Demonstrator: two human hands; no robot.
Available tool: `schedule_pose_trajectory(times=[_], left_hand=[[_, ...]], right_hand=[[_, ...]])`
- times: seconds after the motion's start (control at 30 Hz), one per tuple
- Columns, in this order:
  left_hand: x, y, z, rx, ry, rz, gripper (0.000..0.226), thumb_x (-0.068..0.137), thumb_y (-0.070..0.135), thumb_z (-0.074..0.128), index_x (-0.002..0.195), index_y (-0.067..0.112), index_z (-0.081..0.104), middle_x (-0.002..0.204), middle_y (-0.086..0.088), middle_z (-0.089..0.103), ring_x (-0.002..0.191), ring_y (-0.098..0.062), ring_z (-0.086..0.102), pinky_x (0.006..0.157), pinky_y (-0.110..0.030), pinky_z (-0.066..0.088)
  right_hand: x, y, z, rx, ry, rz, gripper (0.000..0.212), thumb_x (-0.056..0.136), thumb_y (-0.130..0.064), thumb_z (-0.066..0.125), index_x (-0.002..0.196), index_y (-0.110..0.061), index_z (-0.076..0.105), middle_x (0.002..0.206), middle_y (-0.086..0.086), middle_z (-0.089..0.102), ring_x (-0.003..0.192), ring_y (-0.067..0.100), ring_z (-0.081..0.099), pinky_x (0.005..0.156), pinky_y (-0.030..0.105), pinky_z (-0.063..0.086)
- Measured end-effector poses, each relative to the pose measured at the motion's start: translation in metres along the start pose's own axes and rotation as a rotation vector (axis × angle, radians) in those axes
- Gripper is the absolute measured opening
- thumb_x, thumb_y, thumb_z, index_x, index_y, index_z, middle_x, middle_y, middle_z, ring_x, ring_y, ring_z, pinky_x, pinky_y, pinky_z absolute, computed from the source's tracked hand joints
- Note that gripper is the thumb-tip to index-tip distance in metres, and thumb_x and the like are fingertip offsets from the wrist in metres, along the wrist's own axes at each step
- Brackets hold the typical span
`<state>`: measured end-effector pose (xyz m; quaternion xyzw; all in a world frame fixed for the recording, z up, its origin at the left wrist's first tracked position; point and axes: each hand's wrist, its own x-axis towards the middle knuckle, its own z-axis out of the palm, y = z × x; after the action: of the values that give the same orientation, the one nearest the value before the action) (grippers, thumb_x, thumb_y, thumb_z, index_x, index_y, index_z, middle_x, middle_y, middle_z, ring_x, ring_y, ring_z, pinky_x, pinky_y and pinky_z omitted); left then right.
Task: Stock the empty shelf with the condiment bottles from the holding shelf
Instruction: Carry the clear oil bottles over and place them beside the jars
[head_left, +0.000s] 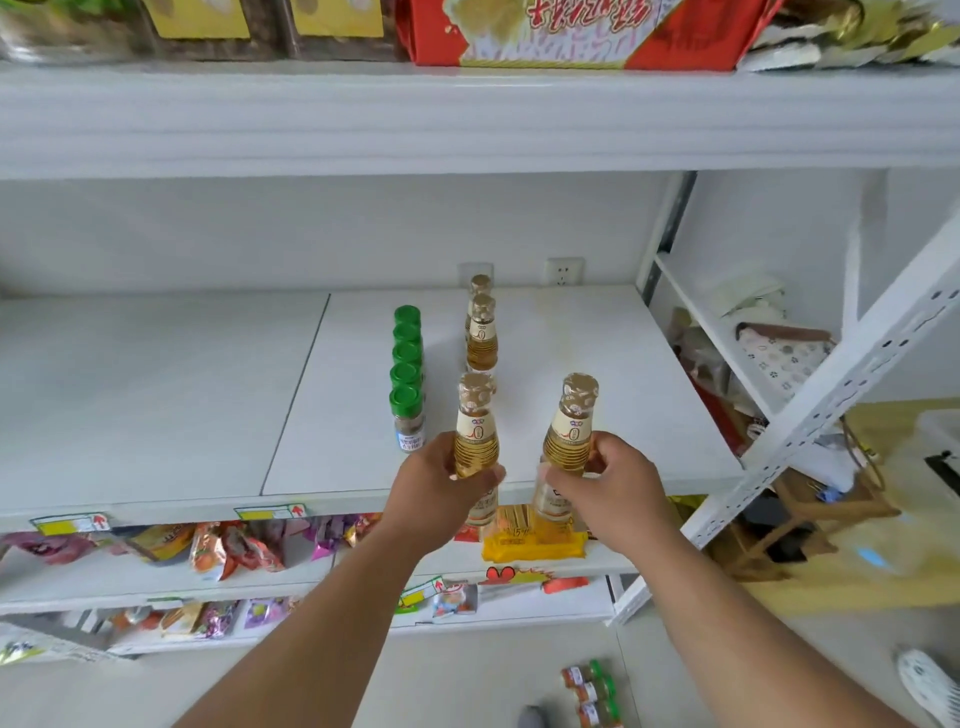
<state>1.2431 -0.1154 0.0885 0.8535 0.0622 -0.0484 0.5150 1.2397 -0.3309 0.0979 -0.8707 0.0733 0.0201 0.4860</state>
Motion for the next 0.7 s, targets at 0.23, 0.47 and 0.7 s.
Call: schedule_pose_trajectory(times=[0.23,0.47,0.7], left_hand=[[0.055,0.007,0.026,0.012,0.015,-0.034,0.040,0.085,0.038,0.081,0.120,0.029,0.065,0.107,0.014,0.073,0.100,-0.008,0.068,0.087,-0.030,0.053],[0.092,0.005,0.044,0.021,0.042,-0.100,0.041,0.085,0.036,0.081,0.122,0.031,0.064,0.110,0.014,0.073,0.103,-0.010,0.067,0.090,-0.032,0.051],[0.110,0.004,0.053,-0.004,0.046,-0.107,0.042,0.087,0.030,0.081,0.124,0.029,0.062,0.111,0.014,0.071,0.100,-0.002,0.064,0.075,-0.013,0.043]], right_hand=[[0.062,0.019,-0.013,0.020,-0.013,-0.025,0.033,0.084,-0.045,0.079,0.112,-0.034,0.067,0.106,-0.018,0.070,0.102,0.001,0.063,0.079,0.018,0.046],[0.119,0.038,-0.017,0.046,-0.061,-0.044,0.039,0.083,-0.041,0.082,0.118,-0.034,0.067,0.109,-0.017,0.069,0.106,0.000,0.061,0.078,0.012,0.041],[0.148,0.044,-0.016,0.038,-0.089,-0.054,0.038,0.082,-0.039,0.084,0.116,-0.034,0.067,0.108,-0.019,0.069,0.107,0.000,0.062,0.081,0.013,0.041]])
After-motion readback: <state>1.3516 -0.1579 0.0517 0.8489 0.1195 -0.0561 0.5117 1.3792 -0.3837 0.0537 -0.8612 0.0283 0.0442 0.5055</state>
